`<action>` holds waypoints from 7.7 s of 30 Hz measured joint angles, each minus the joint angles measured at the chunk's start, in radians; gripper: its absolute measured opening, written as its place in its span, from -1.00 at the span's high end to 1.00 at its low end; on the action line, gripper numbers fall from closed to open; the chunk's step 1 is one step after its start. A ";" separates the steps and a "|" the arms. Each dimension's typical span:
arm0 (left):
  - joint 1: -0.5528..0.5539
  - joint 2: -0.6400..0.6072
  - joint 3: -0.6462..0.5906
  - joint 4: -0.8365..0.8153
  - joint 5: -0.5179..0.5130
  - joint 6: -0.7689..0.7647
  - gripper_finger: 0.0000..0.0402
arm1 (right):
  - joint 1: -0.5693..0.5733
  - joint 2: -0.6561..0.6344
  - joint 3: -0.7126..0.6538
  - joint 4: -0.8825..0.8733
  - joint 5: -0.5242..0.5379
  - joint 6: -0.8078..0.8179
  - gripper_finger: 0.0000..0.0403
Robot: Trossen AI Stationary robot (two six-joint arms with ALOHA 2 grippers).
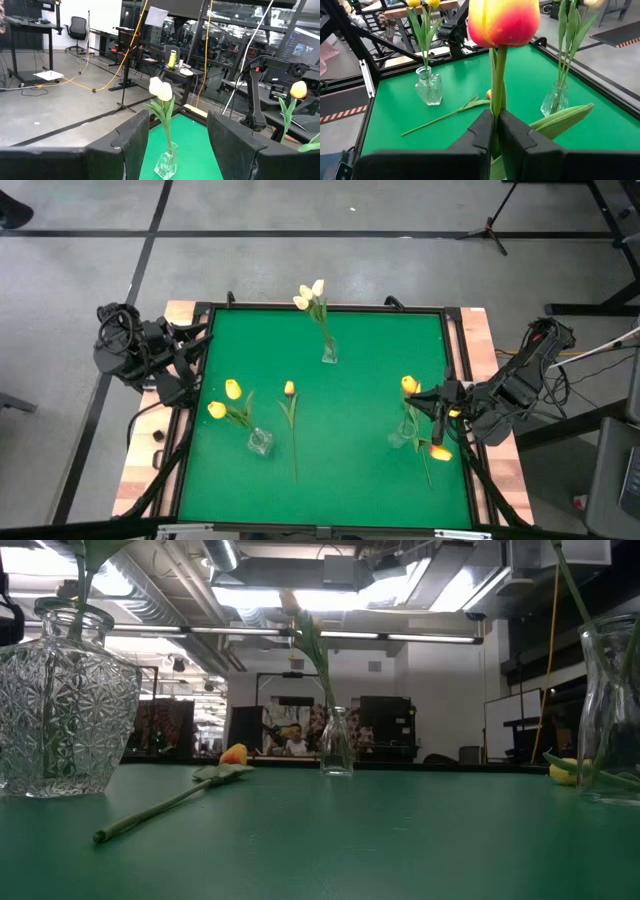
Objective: Sort flowers into vase by color
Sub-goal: Put the right red-yellow tulip into the bottom right transparent vase, then put the yellow tulip into the bottom left transparent vase
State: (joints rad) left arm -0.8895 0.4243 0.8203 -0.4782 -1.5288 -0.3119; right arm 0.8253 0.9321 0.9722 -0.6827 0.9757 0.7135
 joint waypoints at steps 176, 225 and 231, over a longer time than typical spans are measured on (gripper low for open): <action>0.000 0.000 0.000 -0.046 0.008 0.007 0.02 | -0.984 0.274 0.353 -0.301 -0.261 0.068 0.95; 0.000 0.000 0.000 -0.045 0.008 0.000 0.02 | -0.780 0.709 0.460 1.192 -1.122 -0.577 0.96; 0.000 0.000 0.000 -0.045 0.008 -0.001 0.02 | -0.710 0.783 0.460 1.360 -1.119 -0.617 0.96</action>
State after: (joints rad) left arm -0.8898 0.4244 0.8204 -0.5234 -1.5209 -0.3126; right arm 0.1148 1.7147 1.4322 0.6772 -0.1429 0.0967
